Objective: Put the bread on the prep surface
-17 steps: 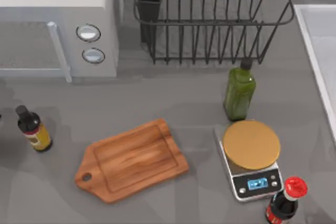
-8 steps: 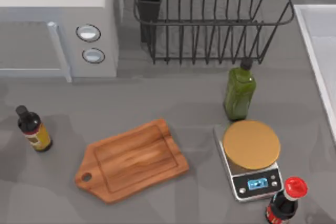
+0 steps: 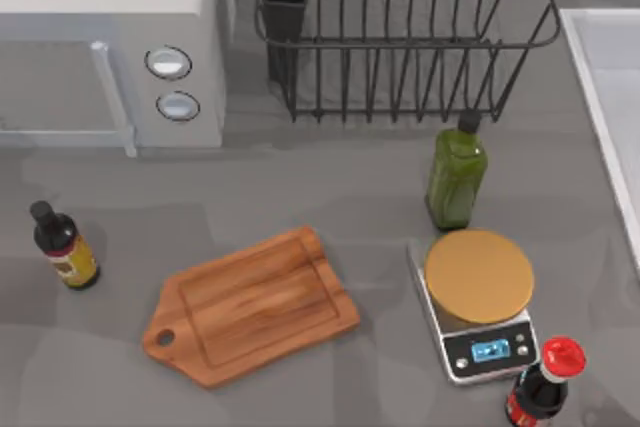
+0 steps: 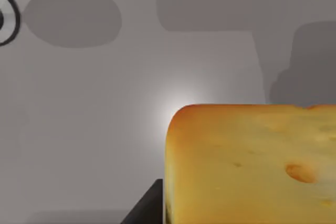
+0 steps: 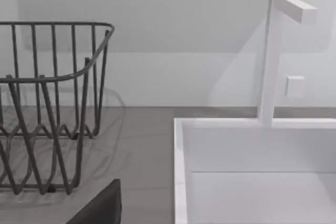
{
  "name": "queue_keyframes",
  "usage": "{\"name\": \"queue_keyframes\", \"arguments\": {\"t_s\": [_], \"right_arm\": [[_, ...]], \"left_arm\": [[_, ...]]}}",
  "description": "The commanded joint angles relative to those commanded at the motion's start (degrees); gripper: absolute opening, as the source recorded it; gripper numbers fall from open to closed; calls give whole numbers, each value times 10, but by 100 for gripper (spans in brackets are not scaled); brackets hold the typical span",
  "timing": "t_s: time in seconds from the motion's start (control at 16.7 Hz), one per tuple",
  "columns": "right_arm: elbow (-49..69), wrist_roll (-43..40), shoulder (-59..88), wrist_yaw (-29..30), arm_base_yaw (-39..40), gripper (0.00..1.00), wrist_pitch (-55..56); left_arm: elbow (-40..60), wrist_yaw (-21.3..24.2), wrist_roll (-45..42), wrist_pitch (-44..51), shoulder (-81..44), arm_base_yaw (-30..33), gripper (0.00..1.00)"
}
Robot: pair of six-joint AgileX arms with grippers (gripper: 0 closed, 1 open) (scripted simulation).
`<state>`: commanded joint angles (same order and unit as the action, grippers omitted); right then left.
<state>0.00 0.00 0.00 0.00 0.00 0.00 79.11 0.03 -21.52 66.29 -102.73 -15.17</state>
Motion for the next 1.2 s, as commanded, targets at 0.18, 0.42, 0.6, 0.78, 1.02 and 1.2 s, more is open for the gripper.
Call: {"name": "queue_keyframes", "arguments": {"t_s": [0.18, 0.42, 0.6, 0.78, 1.02, 1.2], "right_arm": [[0, 0, 0, 0, 0, 100, 0], [0, 0, 0, 0, 0, 100, 0], [0, 0, 0, 0, 0, 100, 0], [0, 0, 0, 0, 0, 100, 0], [0, 0, 0, 0, 0, 100, 0], [0, 0, 0, 0, 0, 100, 0]], "left_arm": [[-1, 0, -2, -1, -2, -3, 0], [6, -8, 57, 5, 29, 26, 0], [17, -12, 162, 13, 64, 81, 0], [25, -5, 318, 26, 92, 158, 0], [21, 20, 602, 47, 98, 275, 0], [3, 34, 852, 48, 76, 356, 0]]}}
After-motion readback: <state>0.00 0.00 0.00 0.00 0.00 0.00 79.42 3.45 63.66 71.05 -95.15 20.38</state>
